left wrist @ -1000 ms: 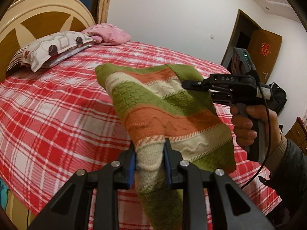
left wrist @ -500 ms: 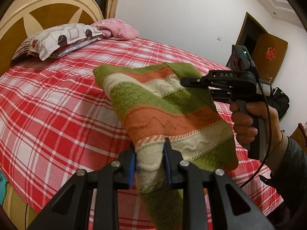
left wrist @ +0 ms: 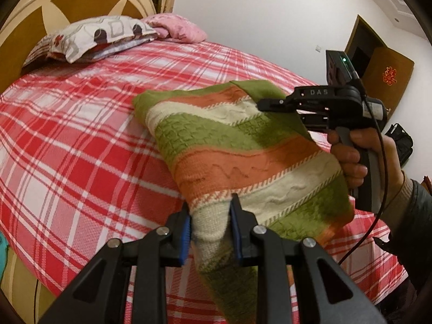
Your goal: Fold small clothes
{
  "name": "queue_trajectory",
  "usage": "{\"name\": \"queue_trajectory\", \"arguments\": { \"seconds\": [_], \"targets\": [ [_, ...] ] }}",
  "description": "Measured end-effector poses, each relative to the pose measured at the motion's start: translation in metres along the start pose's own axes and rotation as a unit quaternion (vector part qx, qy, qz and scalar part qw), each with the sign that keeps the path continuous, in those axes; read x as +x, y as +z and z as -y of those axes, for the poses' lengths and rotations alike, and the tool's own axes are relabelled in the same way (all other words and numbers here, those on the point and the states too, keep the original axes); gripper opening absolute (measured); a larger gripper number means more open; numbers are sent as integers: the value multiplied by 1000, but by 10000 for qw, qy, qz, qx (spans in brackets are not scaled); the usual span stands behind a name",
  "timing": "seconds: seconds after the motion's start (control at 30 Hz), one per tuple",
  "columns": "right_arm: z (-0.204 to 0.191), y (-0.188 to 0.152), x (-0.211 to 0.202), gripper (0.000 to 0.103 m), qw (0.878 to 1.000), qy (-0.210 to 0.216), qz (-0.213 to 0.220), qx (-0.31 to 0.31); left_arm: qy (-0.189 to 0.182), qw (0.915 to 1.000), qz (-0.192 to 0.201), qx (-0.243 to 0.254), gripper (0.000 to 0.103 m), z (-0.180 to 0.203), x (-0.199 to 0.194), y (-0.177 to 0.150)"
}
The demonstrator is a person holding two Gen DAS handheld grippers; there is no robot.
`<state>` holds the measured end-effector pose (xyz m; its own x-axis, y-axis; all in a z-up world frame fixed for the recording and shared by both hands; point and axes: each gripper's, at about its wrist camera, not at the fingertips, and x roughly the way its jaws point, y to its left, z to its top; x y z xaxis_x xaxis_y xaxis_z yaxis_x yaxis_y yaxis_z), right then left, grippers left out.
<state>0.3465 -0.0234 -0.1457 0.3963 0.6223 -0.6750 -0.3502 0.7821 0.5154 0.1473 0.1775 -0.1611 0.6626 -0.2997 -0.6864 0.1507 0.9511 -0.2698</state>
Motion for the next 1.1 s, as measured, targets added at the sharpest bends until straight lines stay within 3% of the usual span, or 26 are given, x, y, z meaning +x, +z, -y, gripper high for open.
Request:
{"name": "queue_trajectory", "arguments": {
  "seconds": [0.17, 0.33, 0.63, 0.7, 0.9, 0.97, 1.1],
  "targets": [
    [9, -1, 14, 28, 9994, -284, -178, 23, 25, 10000, 38, 77, 30, -3, 4, -7],
    [4, -12, 7, 33, 9980, -561, -134, -274, 135, 9998, 44, 136, 39, -3, 5, -14],
    [-31, -83, -59, 47, 9920, -606, -161, -1095, 375, 9988, 52, 324, 55, 3, 3, -28],
    [-35, -101, -62, 47, 9888, -817, -210, -1232, 429, 9986, 66, 301, 57, 4, 3, -31],
    [-25, -126, -54, 49, 9843, -1267, -202, -1209, 526, 9982, 13, 286, 64, 9, -1, -37],
    [-17, -128, -55, 55, 9862, -1270, -165, -1052, 587, 9974, -120, 406, 75, 16, 1, -44],
    [-9, -143, -65, 57, 9847, -1405, -47, -1029, 773, 9949, -116, 636, 75, 27, -2, -49]
  ]
}}
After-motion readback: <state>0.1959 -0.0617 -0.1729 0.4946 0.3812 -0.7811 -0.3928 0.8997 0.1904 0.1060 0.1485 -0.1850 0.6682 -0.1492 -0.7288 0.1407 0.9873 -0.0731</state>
